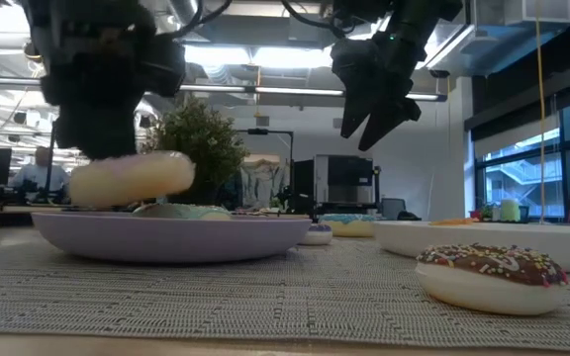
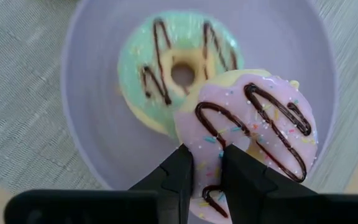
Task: Pick & Place donuts
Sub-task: Put the large purple donut on the purple plate
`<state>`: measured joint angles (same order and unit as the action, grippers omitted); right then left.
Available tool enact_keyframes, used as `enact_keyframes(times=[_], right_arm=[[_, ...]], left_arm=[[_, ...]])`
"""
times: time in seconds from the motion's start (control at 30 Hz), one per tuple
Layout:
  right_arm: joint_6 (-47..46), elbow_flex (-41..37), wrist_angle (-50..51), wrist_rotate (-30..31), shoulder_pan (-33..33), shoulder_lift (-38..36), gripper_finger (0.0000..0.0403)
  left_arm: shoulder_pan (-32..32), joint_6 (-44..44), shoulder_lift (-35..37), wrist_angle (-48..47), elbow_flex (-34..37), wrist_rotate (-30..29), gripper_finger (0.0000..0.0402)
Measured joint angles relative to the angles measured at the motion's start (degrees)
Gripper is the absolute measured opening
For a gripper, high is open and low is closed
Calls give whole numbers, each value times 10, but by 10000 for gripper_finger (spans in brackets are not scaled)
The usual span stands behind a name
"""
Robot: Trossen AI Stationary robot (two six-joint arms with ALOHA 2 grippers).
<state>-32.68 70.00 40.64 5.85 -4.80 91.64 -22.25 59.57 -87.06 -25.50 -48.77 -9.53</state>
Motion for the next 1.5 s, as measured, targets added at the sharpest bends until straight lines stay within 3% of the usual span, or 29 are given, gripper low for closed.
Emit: enact_keyframes(times=[0.37, 0.87, 1.5], right_arm=[[0, 0, 0, 0, 0, 0, 250], [1, 0, 0, 0, 0, 0, 250], [2, 0, -1, 0, 0, 0, 250]], left_arm=[[-2, 0, -32, 3, 0, 25, 81], [-1, 14, -25, -1, 0, 37, 166], [3, 3, 30, -52, 0, 45, 171]])
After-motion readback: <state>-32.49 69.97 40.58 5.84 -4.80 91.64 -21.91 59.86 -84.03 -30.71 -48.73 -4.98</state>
